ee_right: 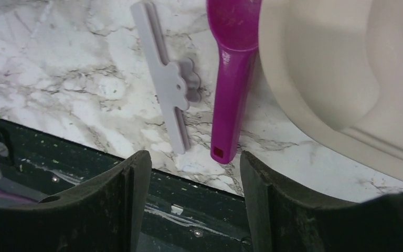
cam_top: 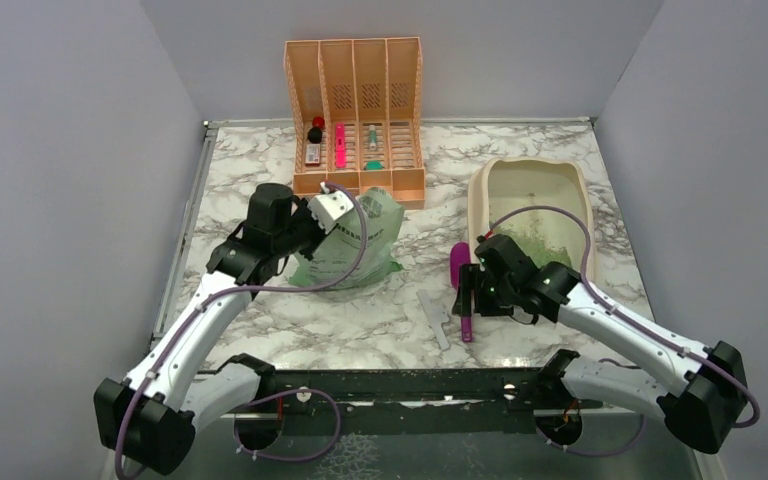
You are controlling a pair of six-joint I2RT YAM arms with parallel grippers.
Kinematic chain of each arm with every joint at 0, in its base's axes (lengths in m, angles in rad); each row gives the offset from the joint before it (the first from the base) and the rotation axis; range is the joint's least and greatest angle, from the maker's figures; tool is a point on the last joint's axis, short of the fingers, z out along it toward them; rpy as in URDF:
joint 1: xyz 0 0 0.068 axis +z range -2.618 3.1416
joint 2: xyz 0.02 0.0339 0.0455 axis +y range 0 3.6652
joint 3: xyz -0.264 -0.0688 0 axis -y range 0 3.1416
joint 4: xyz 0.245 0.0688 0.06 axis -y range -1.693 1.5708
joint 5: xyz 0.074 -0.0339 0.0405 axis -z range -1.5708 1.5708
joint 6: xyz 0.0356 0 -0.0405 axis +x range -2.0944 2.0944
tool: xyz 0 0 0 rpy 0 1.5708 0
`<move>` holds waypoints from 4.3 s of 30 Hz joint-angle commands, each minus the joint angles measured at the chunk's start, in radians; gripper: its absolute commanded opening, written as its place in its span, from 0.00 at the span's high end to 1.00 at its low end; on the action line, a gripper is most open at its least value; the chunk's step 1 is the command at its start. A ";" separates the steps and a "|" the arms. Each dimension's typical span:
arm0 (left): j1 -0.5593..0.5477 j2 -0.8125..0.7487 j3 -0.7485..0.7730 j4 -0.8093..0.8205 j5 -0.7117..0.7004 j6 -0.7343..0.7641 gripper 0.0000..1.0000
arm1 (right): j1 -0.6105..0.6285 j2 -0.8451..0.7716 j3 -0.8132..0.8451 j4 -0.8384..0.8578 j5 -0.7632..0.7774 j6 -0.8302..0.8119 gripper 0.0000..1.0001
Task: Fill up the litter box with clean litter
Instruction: Pick up the spatula from the center of the board.
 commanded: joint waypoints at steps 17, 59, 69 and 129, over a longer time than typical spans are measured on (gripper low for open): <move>0.001 -0.142 -0.017 -0.025 0.013 0.021 0.35 | 0.137 0.224 -0.081 0.212 0.350 0.040 0.40; 0.002 -0.062 0.174 0.048 -0.130 -0.654 0.01 | 0.227 -0.078 -0.091 0.599 0.018 -0.469 0.99; 0.002 -0.024 0.264 0.012 0.260 -0.656 0.03 | 0.227 0.005 0.031 0.494 0.028 -0.893 0.99; -0.013 -0.006 0.160 -0.016 -0.001 -0.801 1.00 | -0.395 0.148 0.352 0.497 -0.326 -0.169 0.00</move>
